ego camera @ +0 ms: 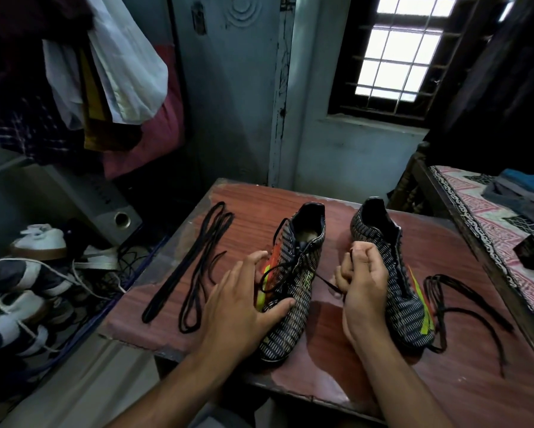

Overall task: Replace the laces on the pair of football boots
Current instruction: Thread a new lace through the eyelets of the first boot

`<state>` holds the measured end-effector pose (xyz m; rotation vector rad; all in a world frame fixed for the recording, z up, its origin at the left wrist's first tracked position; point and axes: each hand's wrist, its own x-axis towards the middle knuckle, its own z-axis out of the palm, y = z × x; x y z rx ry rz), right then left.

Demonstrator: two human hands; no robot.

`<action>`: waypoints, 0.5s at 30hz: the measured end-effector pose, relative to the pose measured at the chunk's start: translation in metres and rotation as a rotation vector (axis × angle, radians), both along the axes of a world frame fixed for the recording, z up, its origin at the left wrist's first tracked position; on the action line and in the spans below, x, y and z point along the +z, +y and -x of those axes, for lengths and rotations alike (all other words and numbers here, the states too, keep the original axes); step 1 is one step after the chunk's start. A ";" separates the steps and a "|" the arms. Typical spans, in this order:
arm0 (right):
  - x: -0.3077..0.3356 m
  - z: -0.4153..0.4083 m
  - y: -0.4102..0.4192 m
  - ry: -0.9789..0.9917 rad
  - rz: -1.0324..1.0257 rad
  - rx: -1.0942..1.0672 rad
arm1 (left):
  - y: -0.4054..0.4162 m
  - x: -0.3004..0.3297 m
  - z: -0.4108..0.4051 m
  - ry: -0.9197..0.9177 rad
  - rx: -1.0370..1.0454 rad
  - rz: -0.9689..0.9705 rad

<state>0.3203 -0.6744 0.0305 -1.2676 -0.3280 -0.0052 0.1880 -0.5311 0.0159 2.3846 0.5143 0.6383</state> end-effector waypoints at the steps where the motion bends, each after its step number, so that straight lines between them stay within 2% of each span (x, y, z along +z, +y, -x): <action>1: -0.003 -0.002 -0.002 -0.133 0.142 -0.049 | 0.000 0.000 0.000 -0.001 -0.004 -0.006; 3: -0.009 -0.002 -0.001 -0.409 0.453 -0.093 | 0.000 -0.002 -0.001 -0.012 -0.019 -0.023; 4: -0.012 0.000 0.001 -0.482 0.561 -0.081 | 0.000 -0.002 -0.002 -0.020 -0.036 -0.025; 8: -0.017 -0.001 0.001 -0.531 0.686 -0.025 | 0.000 -0.006 -0.004 -0.047 -0.133 0.007; 12: -0.018 -0.006 -0.005 -0.601 0.638 -0.094 | 0.003 -0.007 -0.006 -0.074 -0.162 0.048; 15: -0.015 -0.004 -0.002 -0.402 0.407 -0.089 | 0.003 -0.008 -0.006 -0.072 -0.160 0.067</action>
